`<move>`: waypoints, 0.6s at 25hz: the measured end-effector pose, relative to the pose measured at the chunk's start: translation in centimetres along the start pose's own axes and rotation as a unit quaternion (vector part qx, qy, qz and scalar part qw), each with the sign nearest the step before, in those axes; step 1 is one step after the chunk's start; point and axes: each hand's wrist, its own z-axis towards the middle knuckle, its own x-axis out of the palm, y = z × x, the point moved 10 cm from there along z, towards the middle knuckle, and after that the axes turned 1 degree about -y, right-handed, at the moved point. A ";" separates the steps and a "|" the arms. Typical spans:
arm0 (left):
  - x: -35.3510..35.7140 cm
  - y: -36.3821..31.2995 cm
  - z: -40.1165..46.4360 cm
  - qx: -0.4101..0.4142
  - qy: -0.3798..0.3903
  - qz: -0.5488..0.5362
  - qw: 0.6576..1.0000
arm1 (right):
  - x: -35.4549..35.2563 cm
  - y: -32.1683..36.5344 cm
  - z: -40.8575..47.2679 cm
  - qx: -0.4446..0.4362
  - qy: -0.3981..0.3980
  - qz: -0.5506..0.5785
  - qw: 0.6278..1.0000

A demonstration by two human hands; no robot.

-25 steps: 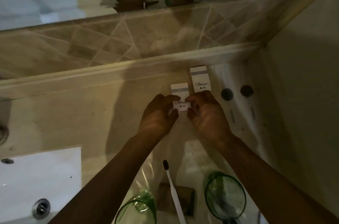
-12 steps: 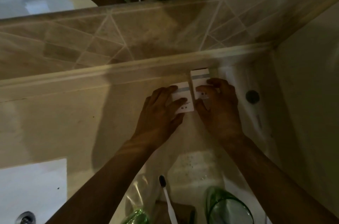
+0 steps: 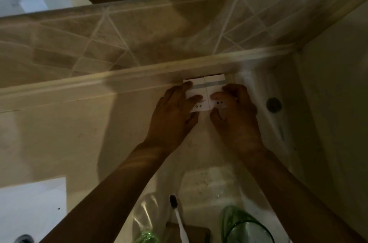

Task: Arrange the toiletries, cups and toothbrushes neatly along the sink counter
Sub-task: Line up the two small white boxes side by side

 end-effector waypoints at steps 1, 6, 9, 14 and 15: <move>0.1 0.0 0.0 0.002 -0.004 0.002 1.000 | 0.0 0.0 0.0 0.001 -0.003 0.006 1.000; 0.5 0.1 -0.3 0.019 -0.017 0.036 0.999 | 0.0 -0.2 0.0 0.019 -0.007 0.026 0.999; 0.7 0.4 0.0 0.001 -0.010 0.038 0.999 | 0.2 -0.3 0.2 0.026 0.006 0.052 0.998; -0.3 0.9 -0.3 -0.051 -0.008 -0.035 0.998 | 0.0 -0.5 -0.4 0.018 -0.014 0.076 0.997; -0.4 1.0 -0.5 -0.072 0.010 -0.047 0.996 | -0.4 -0.5 -0.9 0.007 -0.034 0.085 0.996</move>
